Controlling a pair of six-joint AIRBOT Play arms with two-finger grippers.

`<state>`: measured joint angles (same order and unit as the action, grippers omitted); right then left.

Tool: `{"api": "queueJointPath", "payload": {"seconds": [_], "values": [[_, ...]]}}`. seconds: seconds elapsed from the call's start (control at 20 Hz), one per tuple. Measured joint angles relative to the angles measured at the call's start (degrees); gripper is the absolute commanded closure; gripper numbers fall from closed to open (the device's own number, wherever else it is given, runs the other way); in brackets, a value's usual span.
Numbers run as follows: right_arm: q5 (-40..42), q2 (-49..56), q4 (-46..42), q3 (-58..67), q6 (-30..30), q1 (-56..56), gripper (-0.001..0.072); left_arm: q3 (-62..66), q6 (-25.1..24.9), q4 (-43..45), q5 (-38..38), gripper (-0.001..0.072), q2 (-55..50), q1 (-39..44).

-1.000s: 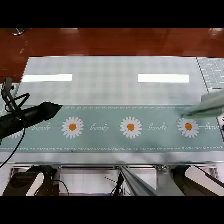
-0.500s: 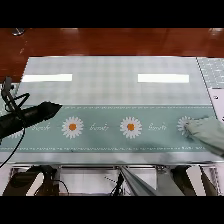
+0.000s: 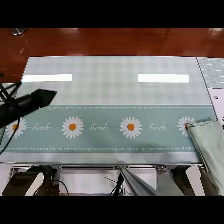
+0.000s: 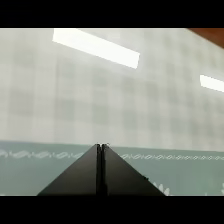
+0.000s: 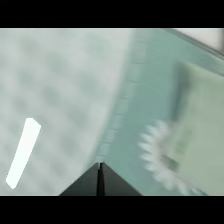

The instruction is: Fold the shirts.

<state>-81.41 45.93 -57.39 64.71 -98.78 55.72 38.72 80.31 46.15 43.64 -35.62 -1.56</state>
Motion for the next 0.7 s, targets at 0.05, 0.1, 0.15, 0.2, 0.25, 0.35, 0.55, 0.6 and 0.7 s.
{"api": "queueJointPath", "payload": {"seconds": [0.05,0.1,0.15,0.2,0.25,0.35,0.55,0.6,0.7], "values": [[4.8,0.9,5.8,1.0,2.1,-5.9,0.069,3.5,-1.4,-1.2,-0.2,0.068,-2.3,0.8],[8.5,2.1,8.9,2.1,4.1,-12.6,0.069,7.8,-2.7,-2.4,0.2,0.068,-5.1,2.3],[12.2,3.5,9.4,3.3,6.0,-21.0,0.069,12.1,-3.9,-3.3,0.0,0.0681,-7.9,4.2],[15.3,5.1,7.7,4.2,6.9,-29.2,0.0689,16.4,-5.0,-3.4,0.2,0.0681,-11.0,6.7],[18.0,7.0,3.7,4.9,7.0,-37.8,0.0689,19.8,-5.5,-3.3,0.3,0.0681,-13.7,9.3],[20.6,11.6,-7.5,5.7,2.7,-51.8,0.0689,24.2,-4.3,0.2,1.4,0.0681,-18.5,14.3],[15.1,22.3,-28.7,6.4,-4.1,-64.6,0.069,23.2,7.0,16.1,3.7,0.068,-26.3,19.3],[13.2,24.7,-31.9,6.4,-5.0,-65.3,0.069,22.7,9.3,18.7,3.8,0.068,-27.9,19.4],[10.7,28.1,-35.4,6.5,-6.1,-65.7,0.0689,22.0,12.2,22.5,4.6,0.0679,-30.6,19.6]]}}
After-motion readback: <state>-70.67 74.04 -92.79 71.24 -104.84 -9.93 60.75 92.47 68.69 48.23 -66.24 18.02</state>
